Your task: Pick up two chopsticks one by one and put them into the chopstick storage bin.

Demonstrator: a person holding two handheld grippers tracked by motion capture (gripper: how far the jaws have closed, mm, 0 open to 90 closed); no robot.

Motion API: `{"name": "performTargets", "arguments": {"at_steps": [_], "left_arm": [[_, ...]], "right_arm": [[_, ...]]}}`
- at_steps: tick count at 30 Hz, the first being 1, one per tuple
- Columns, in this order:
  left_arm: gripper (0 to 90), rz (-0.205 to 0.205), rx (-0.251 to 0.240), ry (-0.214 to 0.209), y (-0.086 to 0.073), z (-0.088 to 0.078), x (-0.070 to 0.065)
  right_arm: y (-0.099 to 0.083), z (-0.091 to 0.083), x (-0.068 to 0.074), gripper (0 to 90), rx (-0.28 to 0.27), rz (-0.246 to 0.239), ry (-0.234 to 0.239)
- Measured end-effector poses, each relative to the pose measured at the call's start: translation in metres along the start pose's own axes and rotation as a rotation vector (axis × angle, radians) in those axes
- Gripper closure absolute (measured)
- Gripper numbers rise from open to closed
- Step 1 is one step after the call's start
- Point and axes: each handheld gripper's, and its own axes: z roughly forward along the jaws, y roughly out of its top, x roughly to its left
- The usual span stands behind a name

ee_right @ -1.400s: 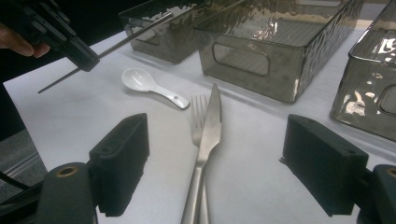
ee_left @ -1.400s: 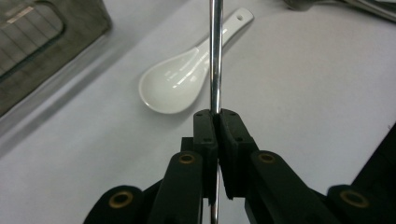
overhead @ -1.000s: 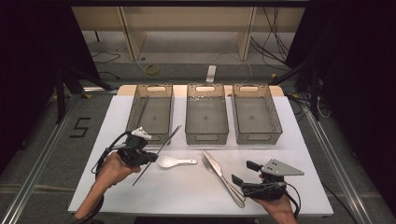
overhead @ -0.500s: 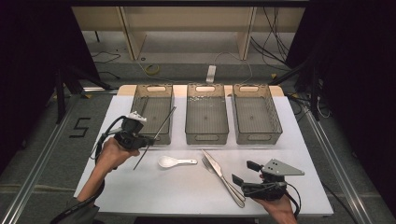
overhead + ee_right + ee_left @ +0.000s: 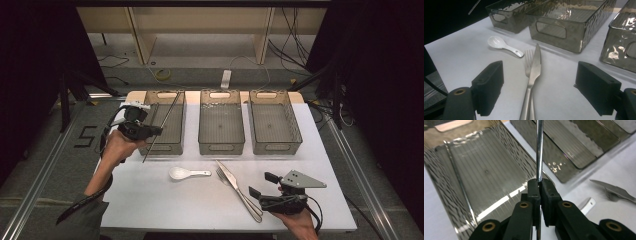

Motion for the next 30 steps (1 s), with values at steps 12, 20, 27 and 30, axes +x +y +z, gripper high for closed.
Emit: {"name": "performTargets", "arguments": {"at_steps": [12, 20, 27, 30], "left_arm": [[85.4, -0.056, -0.043, 0.028, 0.019, 0.004, 0.019], [85.4, -0.08, -0.063, 0.042, 0.028, 0.012, 0.029], [85.3, -0.117, -0.079, 0.061, 0.034, 0.018, 0.042], [85.3, -0.12, -0.079, 0.063, 0.036, 0.021, 0.045]], "right_arm": [[0.0, 0.0, 0.0, 23.6, -0.001, 0.001, 0.001], [0.0, 0.0, -0.001, 23.6, -0.001, 0.0, 0.003], [0.0, 0.0, -0.001, 23.6, -0.002, 0.003, 0.004], [0.0, 0.0, -0.001, 23.6, 0.0, 0.002, 0.006]]}}
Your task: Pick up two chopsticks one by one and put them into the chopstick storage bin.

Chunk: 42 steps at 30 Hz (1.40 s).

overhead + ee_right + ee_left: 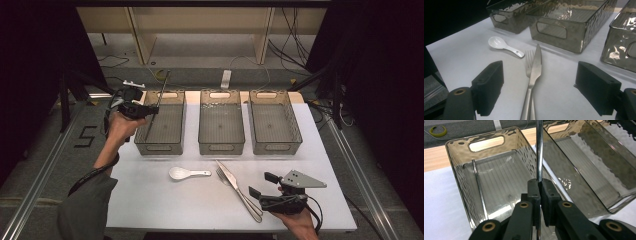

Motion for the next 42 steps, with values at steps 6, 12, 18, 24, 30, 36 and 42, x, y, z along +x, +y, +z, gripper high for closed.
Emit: {"name": "performTargets", "arguments": {"at_steps": [6, 12, 18, 24, 30, 36, 42], "left_arm": [[85.4, -0.013, -0.007, 0.022, 0.002, 0.007, 0.006], [85.3, -0.017, -0.005, 0.052, -0.002, 0.018, 0.011], [85.3, -0.012, 0.005, 0.071, -0.009, 0.027, 0.016], [85.3, -0.029, 0.002, 0.07, -0.014, 0.032, 0.019], [85.2, -0.021, 0.011, 0.076, -0.019, 0.037, 0.02], [85.1, -0.024, 0.019, 0.078, -0.023, 0.041, 0.021], [85.0, -0.032, 0.026, 0.08, -0.028, 0.044, 0.023]], "right_arm": [[0.0, 0.0, 0.0, 23.5, 0.0, 0.0, 0.002], [0.0, 0.0, 0.0, 23.5, 0.0, 0.001, 0.005], [0.0, 0.0, 0.0, 23.5, 0.0, 0.002, 0.006], [0.0, 0.0, 0.0, 23.6, -0.002, 0.002, 0.006], [0.0, 0.0, 0.001, 23.6, -0.003, 0.002, 0.006], [0.0, 0.0, 0.0, 23.5, -0.002, 0.001, 0.006], [0.0, 0.0, 0.0, 23.6, -0.002, 0.001, 0.005]]}}
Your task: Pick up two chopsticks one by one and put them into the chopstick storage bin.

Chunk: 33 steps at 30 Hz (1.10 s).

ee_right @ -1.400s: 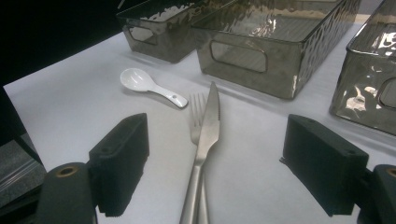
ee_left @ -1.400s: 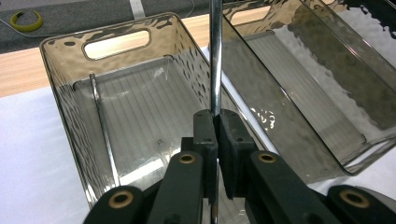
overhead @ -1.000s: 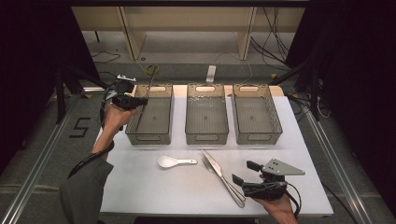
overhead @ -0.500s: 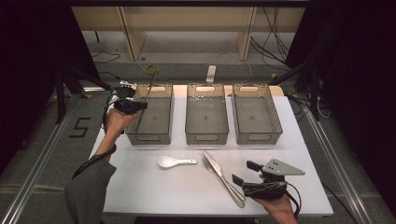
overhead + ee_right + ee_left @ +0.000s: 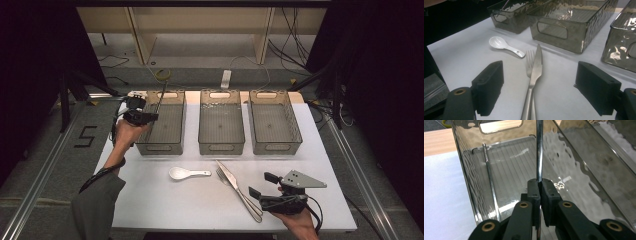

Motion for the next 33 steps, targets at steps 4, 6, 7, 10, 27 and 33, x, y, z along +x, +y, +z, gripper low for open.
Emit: {"name": "performTargets", "arguments": {"at_steps": [4, 6, 7, 10, 27, 33], "left_arm": [[84.9, 0.005, 0.007, 0.006, -0.002, 0.003, 0.001], [84.9, 0.001, 0.009, 0.006, -0.003, 0.004, 0.001], [84.8, 0.0, 0.011, 0.007, -0.004, 0.004, 0.001], [84.6, -0.005, 0.016, 0.01, -0.005, 0.005, 0.002], [83.6, -0.026, 0.053, 0.041, -0.011, 0.011, 0.006], [77.8, -0.035, 0.041, 0.074, -0.011, 0.008, 0.007]], "right_arm": [[0.0, 0.0, 0.0, 23.6, 0.001, -0.001, 0.001], [0.0, 0.0, 0.0, 23.6, -0.001, -0.001, 0.001], [0.0, 0.0, 0.0, 23.6, -0.001, 0.0, 0.001], [0.0, 0.0, 0.0, 23.6, 0.0, -0.001, 0.001], [0.0, -0.001, 0.0, 23.6, -0.001, 0.0, 0.0], [0.0, 0.0, 0.0, 23.6, 0.0, 0.0, 0.001]]}}
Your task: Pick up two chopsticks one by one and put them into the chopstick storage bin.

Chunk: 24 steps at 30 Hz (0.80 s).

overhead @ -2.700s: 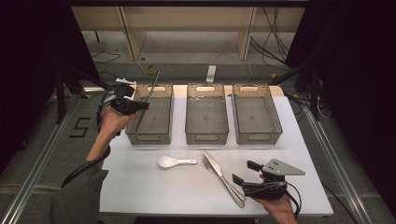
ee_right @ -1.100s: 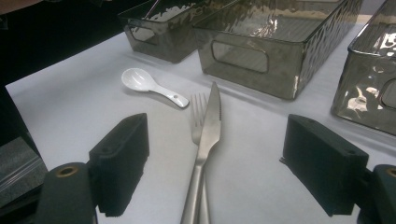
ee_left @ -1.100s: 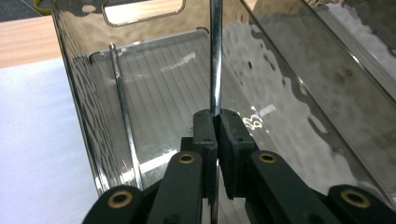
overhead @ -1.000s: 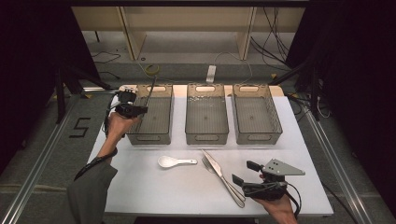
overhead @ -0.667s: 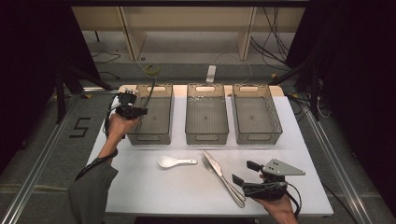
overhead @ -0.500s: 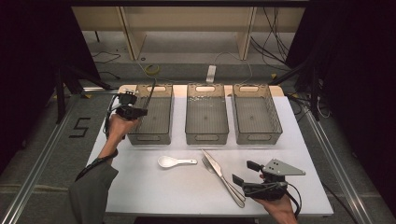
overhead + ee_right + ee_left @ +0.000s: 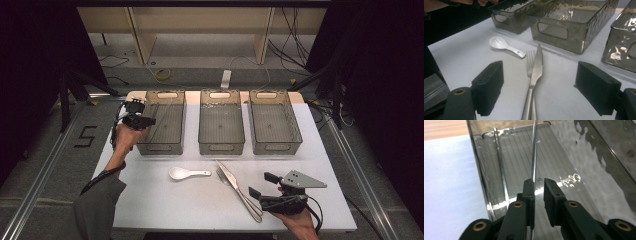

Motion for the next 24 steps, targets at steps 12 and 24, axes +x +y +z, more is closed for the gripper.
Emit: {"name": "performTargets", "arguments": {"at_steps": [12, 24], "left_arm": [[47.3, -0.008, -0.011, -0.097, -0.004, -0.029, -0.017], [30.7, 0.045, -0.065, -0.155, -0.032, -0.062, -0.035]], "right_arm": [[0.0, 0.0, 0.0, 23.6, 0.004, 0.0, -0.002], [0.0, 0.002, 0.0, 23.5, 0.025, -0.002, -0.007]]}}
